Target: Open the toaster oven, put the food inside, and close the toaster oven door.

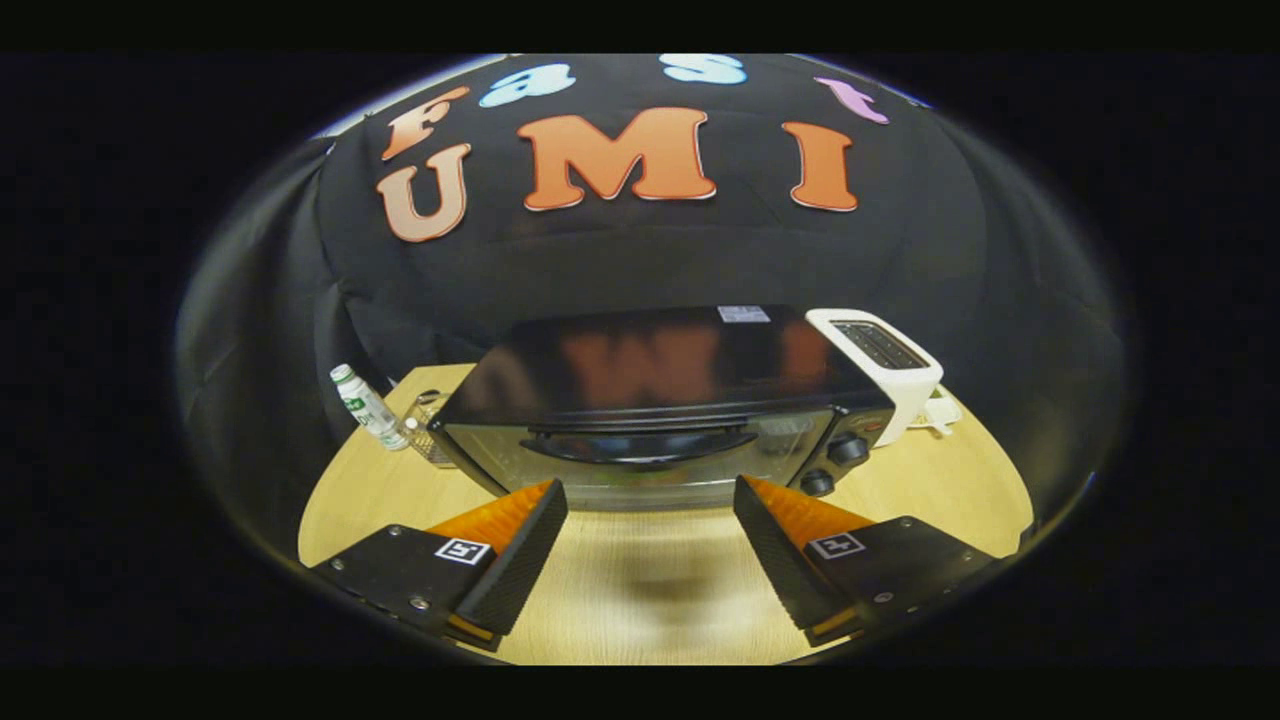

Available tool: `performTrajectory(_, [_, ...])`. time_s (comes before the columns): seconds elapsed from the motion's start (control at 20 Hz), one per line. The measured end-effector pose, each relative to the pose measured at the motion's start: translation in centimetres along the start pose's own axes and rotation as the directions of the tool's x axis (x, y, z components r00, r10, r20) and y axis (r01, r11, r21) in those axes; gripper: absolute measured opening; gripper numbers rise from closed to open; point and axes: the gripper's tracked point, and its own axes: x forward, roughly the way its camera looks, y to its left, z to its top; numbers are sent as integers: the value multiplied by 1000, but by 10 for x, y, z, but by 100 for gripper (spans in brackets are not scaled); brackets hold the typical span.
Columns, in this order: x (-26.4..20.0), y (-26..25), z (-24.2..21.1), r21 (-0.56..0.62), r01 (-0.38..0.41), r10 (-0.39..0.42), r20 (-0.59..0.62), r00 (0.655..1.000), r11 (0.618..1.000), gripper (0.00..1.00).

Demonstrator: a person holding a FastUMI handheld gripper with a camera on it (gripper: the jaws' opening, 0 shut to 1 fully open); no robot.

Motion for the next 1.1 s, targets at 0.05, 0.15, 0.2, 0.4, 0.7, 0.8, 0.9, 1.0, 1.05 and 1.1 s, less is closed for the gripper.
performTrajectory(0.05, [-5, -4, 8, 1, 2, -2, 23, 1000, 1000, 99])
performTrajectory(0.15, [-20, -12, 33, 0, 13, -13, 73, 997, 1000, 99])
performTrajectory(0.2, [-29, -17, 46, 3, 17, -18, 99, 995, 1000, 99])
performTrajectory(0.4, [-69, -39, 99, 1, 39, -38, 202, 979, 999, 99])
performTrajectory(0.7, [-130, -79, 166, 4, 86, -82, 344, 935, 996, 99])
performTrajectory(0.8, [-150, -91, 179, -11, 86, -76, 374, 924, 996, 99])
performTrajectory(0.9, [-166, -102, 187, -20, 106, -88, 406, 910, 994, 99])
performTrajectory(1.0, [-183, -120, 195, -16, 128, -108, 436, 894, 992, 99])
performTrajectory(1.05, [-191, -129, 195, -13, 136, -116, 447, 887, 991, 99])
performTrajectory(1.1, [-198, -137, 195, -9, 143, -123, 455, 882, 990, 99])
